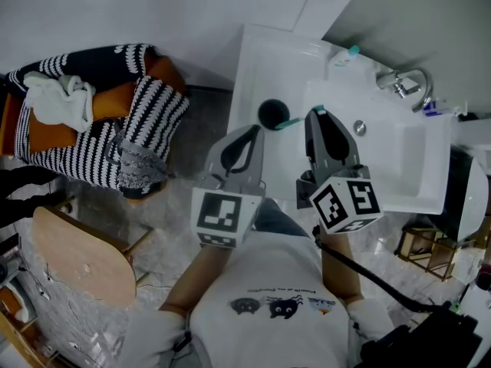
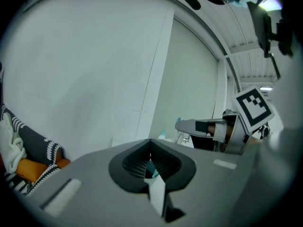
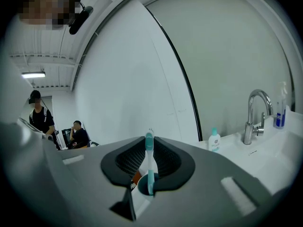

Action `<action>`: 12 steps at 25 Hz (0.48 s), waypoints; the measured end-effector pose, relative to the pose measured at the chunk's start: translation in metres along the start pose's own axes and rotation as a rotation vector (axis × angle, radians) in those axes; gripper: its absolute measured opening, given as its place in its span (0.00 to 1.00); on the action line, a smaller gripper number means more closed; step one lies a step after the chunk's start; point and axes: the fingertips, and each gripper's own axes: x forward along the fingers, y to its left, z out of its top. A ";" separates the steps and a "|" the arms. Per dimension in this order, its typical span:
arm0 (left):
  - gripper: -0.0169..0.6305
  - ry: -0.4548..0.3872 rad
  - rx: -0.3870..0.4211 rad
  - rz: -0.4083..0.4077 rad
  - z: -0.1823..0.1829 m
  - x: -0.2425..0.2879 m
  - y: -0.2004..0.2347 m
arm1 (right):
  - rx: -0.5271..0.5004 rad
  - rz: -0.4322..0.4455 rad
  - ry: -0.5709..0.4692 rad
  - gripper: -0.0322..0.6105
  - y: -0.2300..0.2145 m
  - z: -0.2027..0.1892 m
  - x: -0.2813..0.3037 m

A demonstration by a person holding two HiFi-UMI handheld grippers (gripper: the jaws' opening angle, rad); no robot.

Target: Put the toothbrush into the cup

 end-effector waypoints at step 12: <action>0.03 0.011 -0.010 0.001 -0.003 0.005 0.006 | 0.002 -0.003 0.030 0.13 -0.001 -0.011 0.007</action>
